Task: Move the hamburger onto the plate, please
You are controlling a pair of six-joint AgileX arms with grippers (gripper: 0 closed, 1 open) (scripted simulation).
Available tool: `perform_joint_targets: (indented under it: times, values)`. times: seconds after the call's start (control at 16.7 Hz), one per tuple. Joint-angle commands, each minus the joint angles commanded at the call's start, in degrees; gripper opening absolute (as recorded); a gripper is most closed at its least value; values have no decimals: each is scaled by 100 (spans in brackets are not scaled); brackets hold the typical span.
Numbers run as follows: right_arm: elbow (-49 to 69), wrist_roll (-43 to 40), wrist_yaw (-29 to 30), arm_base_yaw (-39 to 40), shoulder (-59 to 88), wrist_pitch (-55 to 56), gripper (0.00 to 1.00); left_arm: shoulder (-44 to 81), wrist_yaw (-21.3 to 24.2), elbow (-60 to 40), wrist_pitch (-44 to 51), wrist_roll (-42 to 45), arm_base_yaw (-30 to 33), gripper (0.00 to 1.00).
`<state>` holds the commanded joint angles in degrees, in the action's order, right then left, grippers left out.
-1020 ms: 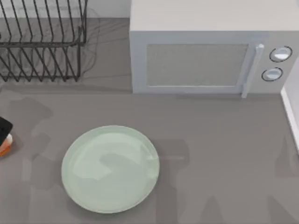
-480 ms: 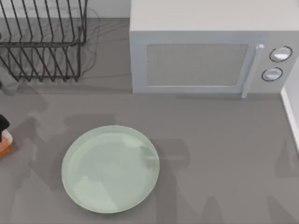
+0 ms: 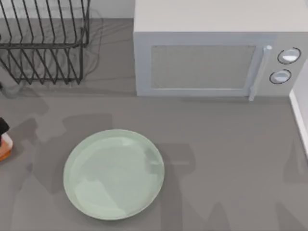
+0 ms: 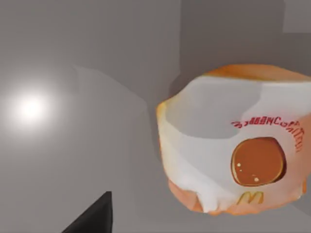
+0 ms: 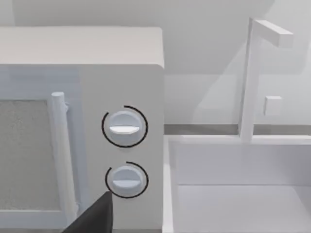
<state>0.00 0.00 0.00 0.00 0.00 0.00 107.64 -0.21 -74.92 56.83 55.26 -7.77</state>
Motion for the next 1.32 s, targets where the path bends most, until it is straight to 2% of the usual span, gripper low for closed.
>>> perform_joint_targets:
  times: [0.48, 0.78, 1.32]
  values:
    - [0, 0, 0, 0, 0, 0, 100, 728, 6, 767, -1519, 29, -39, 100]
    - [0, 0, 0, 0, 0, 0, 100, 813, 6, 853, -1659, 35, -43, 100]
    - [0, 0, 0, 0, 0, 0, 100, 813, 6, 853, -1659, 35, -43, 32]
